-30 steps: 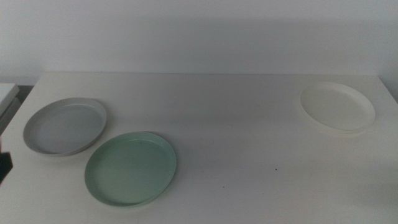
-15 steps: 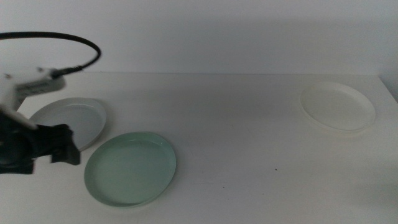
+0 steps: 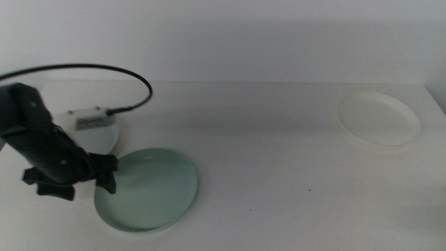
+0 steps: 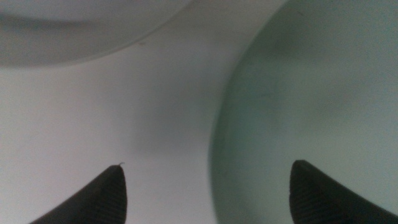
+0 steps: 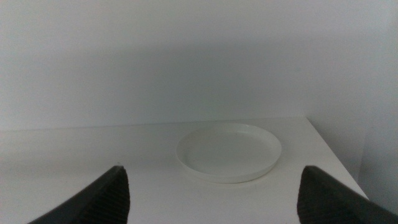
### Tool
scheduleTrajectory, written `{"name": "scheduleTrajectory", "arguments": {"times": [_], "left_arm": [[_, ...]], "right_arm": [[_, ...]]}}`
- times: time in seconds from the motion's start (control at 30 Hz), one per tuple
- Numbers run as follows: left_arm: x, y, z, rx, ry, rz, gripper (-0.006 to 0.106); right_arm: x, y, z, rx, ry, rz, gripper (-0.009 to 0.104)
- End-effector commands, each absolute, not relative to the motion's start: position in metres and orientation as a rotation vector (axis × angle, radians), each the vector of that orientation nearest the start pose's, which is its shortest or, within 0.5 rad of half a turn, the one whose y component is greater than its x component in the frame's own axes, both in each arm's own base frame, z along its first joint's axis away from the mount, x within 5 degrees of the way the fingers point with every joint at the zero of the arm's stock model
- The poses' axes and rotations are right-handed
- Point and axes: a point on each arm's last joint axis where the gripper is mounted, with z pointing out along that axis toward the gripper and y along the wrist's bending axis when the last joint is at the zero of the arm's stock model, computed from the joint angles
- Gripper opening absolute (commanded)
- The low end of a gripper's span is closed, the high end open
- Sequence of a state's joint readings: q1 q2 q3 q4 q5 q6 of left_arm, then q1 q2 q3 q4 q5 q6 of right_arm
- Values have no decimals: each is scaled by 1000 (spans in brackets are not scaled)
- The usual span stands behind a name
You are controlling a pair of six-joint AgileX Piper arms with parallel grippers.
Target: Stack the three bowls on top of each other.
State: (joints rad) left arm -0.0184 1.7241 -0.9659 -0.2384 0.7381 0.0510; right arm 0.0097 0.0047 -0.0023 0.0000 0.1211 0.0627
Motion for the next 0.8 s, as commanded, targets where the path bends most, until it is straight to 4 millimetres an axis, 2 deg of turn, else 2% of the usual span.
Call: {"name": "scheduleTrajectory", "arguments": {"times": [0.0,0.1,0.2,0.3,0.43,0.47,0.6,0.67,0.77], "left_arm": [[314,-26,161,-114,2952,-251,84],[317,-30,153,-102,2954,-248,77],[318,-35,147,-82,2968,-248,65],[318,-36,146,-92,2971,-253,44],[316,-38,152,-118,2968,-288,5],[316,-39,160,-110,2949,-295,-2],[316,-53,206,-86,2869,-297,-2],[320,-66,232,-41,2867,-292,-2],[337,-95,265,103,2852,-296,-2]], "right_arm": [[56,0,203,27,1592,41,93],[56,0,203,27,1592,41,93],[56,0,203,27,1592,41,93],[56,0,203,27,1592,41,93],[56,0,203,27,1592,41,93],[56,0,203,27,1592,41,93],[56,0,203,27,1592,41,93],[56,0,203,27,1592,41,93],[56,0,203,27,1592,41,93]]}}
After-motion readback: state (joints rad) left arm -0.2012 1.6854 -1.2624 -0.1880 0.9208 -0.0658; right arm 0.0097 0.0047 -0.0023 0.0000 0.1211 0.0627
